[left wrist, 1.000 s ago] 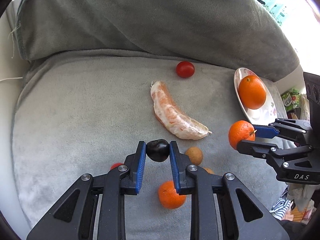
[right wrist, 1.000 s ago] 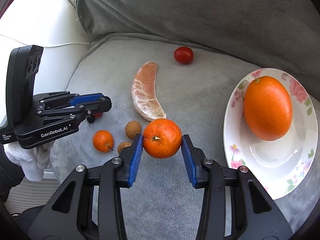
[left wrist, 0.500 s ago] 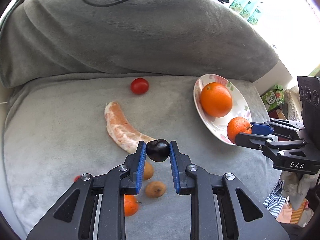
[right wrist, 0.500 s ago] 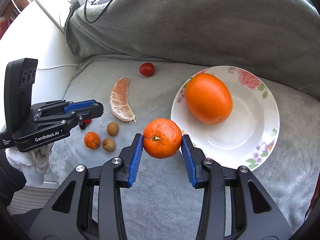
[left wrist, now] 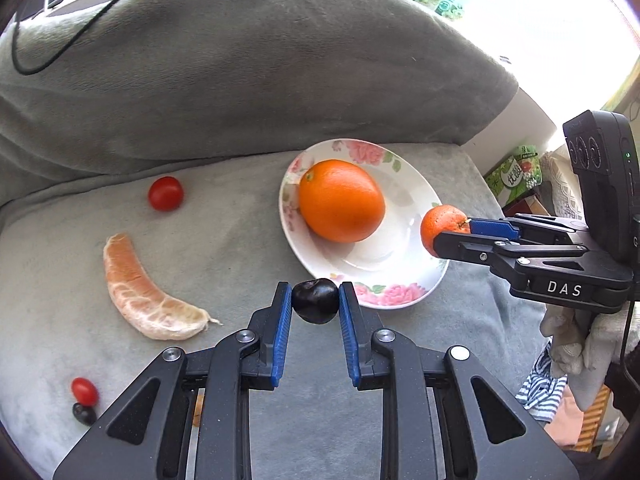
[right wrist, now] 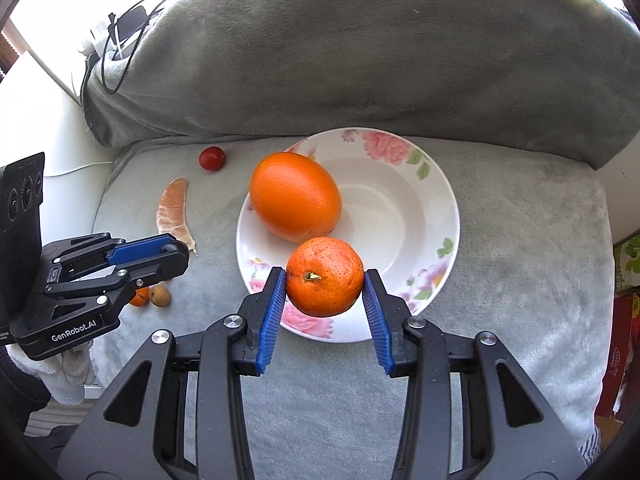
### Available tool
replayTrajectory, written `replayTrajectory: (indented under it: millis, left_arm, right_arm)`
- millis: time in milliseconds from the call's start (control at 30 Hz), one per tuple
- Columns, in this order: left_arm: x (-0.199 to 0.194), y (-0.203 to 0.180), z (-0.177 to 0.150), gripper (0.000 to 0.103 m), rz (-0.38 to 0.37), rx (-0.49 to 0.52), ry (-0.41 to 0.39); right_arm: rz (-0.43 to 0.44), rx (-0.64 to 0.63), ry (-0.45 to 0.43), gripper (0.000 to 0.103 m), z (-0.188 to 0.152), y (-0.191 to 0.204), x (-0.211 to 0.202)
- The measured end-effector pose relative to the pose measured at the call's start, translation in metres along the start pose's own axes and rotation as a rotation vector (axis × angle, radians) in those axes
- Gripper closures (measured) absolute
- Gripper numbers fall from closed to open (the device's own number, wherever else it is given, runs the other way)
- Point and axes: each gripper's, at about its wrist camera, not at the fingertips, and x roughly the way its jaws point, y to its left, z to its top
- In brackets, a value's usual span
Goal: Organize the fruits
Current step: 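Carry the mandarin into the bowl with the right gripper while the left carries the cherry there, then open both grippers to release the mandarin and cherry in the bowl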
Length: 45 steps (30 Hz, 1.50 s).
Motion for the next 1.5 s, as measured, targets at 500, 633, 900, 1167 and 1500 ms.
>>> replayTrajectory:
  millis: [500,633,900,1167,1500]
  left_arm:
    - [0.029,-0.048,0.009,0.081,-0.021,0.065,0.036]
    - [0.034,-0.055,0.009,0.081,-0.019,0.085,0.045]
    - [0.040,-0.060,0.012,0.081,-0.010,0.086,0.055]
    - [0.041,-0.062,0.013,0.063,-0.006,0.093,0.057]
    - [0.035,-0.062,0.012,0.047,0.010,0.091,0.050]
  right_arm:
    - [-0.047,0.050,0.007,0.062,0.009,-0.038,0.006]
    - [-0.046,0.054,0.011,0.062,0.010,-0.041,0.007]
    - [-0.042,0.076,0.017,0.061,0.011,-0.046,0.009]
    - [-0.065,0.085,-0.010,0.038,0.012,-0.047,0.003]
    - [-0.089,0.104,-0.038,0.028,0.015,-0.053,-0.009]
